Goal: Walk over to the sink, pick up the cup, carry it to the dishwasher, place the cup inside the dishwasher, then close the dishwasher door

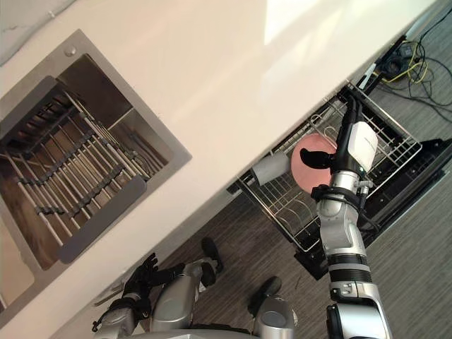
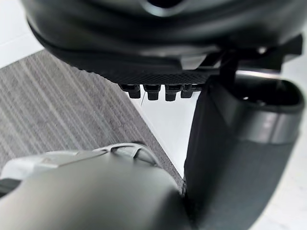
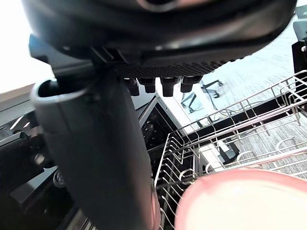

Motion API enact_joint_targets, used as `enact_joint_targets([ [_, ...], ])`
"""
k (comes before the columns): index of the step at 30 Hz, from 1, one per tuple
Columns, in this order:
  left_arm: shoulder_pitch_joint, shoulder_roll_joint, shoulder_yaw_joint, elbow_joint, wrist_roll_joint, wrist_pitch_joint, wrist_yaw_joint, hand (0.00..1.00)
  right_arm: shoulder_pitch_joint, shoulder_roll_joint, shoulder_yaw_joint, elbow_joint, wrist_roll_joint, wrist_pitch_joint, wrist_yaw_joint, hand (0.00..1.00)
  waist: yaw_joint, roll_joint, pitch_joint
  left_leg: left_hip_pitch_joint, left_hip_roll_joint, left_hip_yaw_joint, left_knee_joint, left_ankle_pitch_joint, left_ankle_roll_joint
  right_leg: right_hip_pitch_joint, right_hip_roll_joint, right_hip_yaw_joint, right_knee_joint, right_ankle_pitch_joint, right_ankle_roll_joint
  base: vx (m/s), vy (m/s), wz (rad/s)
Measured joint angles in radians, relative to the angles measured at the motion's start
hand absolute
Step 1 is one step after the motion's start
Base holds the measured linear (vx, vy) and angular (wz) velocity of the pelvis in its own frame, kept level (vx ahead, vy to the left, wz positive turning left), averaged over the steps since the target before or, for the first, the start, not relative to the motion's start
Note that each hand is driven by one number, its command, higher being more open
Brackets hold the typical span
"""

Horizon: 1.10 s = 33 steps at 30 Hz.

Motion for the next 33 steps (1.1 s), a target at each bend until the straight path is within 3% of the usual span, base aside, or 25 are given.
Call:
enact_joint_targets([
  [1, -0.002, -0.012, 0.018, 0.006, -0.001, 0.023, 0.012, 1.00, 0.011, 0.001, 0.000, -0.003, 0.023, -0.010, 0.000, 1.00, -0.003, 0.006, 0.001, 0.027, 0.019, -0.005, -0.001, 0.000, 0.000, -0.013, 0.003, 0.027, -0.008, -0.060, 0.023, 0.09, -0.033, -0.22],
  [2, -0.005, -0.016, 0.037, 0.015, -0.002, 0.033, 0.021, 1.00, 0.019, 0.001, -0.004, -0.026, 0.036, -0.014, -0.006, 1.00, -0.006, 0.005, 0.000, 0.037, 0.031, -0.003, 0.007, 0.000, 0.000, -0.016, 0.014, 0.045, -0.091, -0.061, 0.021, 0.05, -0.093, -0.19],
  [3, -0.006, -0.012, 0.043, 0.019, -0.002, 0.040, 0.024, 1.00, 0.038, 0.001, -0.015, -0.050, 0.038, -0.014, -0.016, 1.00, -0.009, 0.000, -0.002, 0.039, 0.034, -0.001, 0.017, -0.002, -0.002, -0.020, 0.016, 0.053, -0.155, -0.046, 0.012, 0.03, -0.179, 0.05],
  [4, -0.006, 0.001, 0.050, 0.026, -0.004, 0.048, 0.023, 1.00, 0.066, 0.000, -0.047, -0.080, 0.050, -0.012, -0.052, 1.00, -0.017, -0.019, -0.008, 0.038, 0.032, 0.005, 0.052, -0.016, -0.022, -0.039, 0.000, 0.066, -0.227, 0.098, -0.016, 0.02, -0.200, 0.27],
  [5, -0.007, -0.004, 0.055, 0.040, -0.004, 0.050, 0.023, 1.00, 0.072, -0.007, -0.077, -0.074, 0.081, 0.002, -0.083, 1.00, -0.036, 0.002, -0.018, 0.034, 0.060, -0.001, 0.079, -0.035, -0.044, -0.031, 0.012, 0.061, -0.204, 0.098, 0.014, 0.05, -0.196, 0.11],
  [7, 0.002, -0.004, 0.046, 0.033, -0.004, 0.053, 0.023, 1.00, 0.074, -0.008, -0.185, -0.064, 0.229, 0.072, -0.156, 1.00, -0.040, 0.010, -0.026, 0.049, 0.108, 0.016, 0.114, -0.036, -0.047, -0.020, 0.044, 0.094, -0.200, 0.090, -0.005, 0.06, -0.108, -0.29],
  [11, 0.010, -0.002, 0.046, 0.038, -0.054, 0.098, 0.020, 1.00, 0.087, -0.024, -0.389, 0.028, 0.379, 0.157, -0.260, 1.00, -0.073, 0.007, -0.027, 0.044, 0.137, 0.047, 0.201, -0.038, -0.048, -0.019, 0.033, 0.129, -0.182, 0.086, -0.012, 0.04, 0.022, -0.24],
  [12, 0.015, -0.002, 0.056, 0.036, -0.087, 0.111, 0.013, 1.00, 0.103, -0.025, -0.429, 0.059, 0.412, 0.168, -0.276, 1.00, -0.072, -0.001, -0.024, 0.020, 0.147, 0.055, 0.247, -0.063, -0.066, -0.017, 0.023, 0.138, -0.177, 0.085, -0.012, 0.04, 0.152, -0.06],
  [13, 0.017, -0.006, 0.054, 0.038, -0.104, 0.127, 0.009, 1.00, 0.120, -0.036, -0.467, 0.118, 0.462, 0.173, -0.293, 1.00, -0.086, 0.008, -0.032, 0.015, 0.124, 0.050, 0.162, -0.085, -0.076, -0.018, 0.014, 0.141, -0.168, 0.082, -0.011, 0.03, 0.177, -0.02],
  [14, 0.030, -0.013, 0.040, 0.036, -0.114, 0.136, -0.009, 1.00, 0.122, -0.043, -0.497, 0.192, 0.512, 0.175, -0.297, 0.00, -0.093, 0.036, -0.050, 0.036, 0.105, 0.041, 0.031, -0.007, -0.097, -0.029, 0.012, 0.146, -0.151, 0.070, 0.006, 0.03, 0.197, 0.02],
  [15, 0.029, -0.003, 0.039, 0.036, -0.126, 0.148, -0.031, 1.00, 0.128, -0.031, -0.506, 0.222, 0.539, 0.175, -0.295, 0.00, -0.090, 0.024, -0.045, 0.042, 0.092, 0.050, 0.031, -0.002, -0.089, -0.030, -0.003, 0.146, -0.145, 0.064, 0.014, 0.04, 0.179, -0.02],
  [18, 0.035, -0.001, 0.037, 0.022, -0.140, 0.154, -0.059, 1.00, 0.148, 0.046, -0.508, 0.319, 0.655, 0.175, -0.266, 0.00, -0.085, 0.020, -0.047, 0.050, 0.083, 0.047, 0.031, -0.002, -0.083, -0.028, -0.015, 0.135, -0.129, 0.059, 0.021, -0.01, 0.082, 0.03],
  [22, 0.050, -0.012, 0.008, -0.002, -0.112, 0.158, -0.045, 1.00, 0.166, 0.082, -0.473, 0.369, 0.777, 0.160, -0.139, 0.00, -0.085, 0.050, -0.063, 0.054, 0.073, 0.049, 0.023, 0.006, -0.079, -0.024, -0.023, 0.129, -0.131, 0.045, 0.035, -0.08, 0.009, -0.01],
  [25, 0.055, -0.013, -0.015, -0.009, -0.065, 0.145, -0.043, 1.00, 0.196, 0.092, -0.434, 0.395, 0.783, 0.109, -0.036, 0.00, -0.087, 0.063, -0.072, 0.060, 0.055, 0.039, -0.008, 0.029, -0.071, -0.022, -0.034, 0.117, -0.121, 0.043, 0.038, -0.11, 0.037, 0.12],
  [30, 0.057, -0.004, -0.046, -0.012, -0.029, 0.112, -0.043, 1.00, 0.204, 0.072, -0.398, 0.431, 0.753, 0.020, -0.003, 0.00, -0.085, 0.069, -0.066, 0.058, 0.017, 0.009, -0.045, 0.055, -0.051, -0.025, -0.065, 0.085, -0.087, 0.037, 0.044, -0.09, 0.062, 0.22],
  [33, 0.057, -0.004, -0.054, -0.011, -0.022, 0.098, -0.042, 1.00, 0.201, 0.053, -0.342, 0.434, 0.686, -0.001, -0.001, 0.00, -0.081, 0.072, -0.065, 0.058, -0.001, -0.004, -0.062, 0.066, -0.044, -0.024, -0.081, 0.071, -0.073, 0.035, 0.047, -0.06, 0.056, 0.18],
])
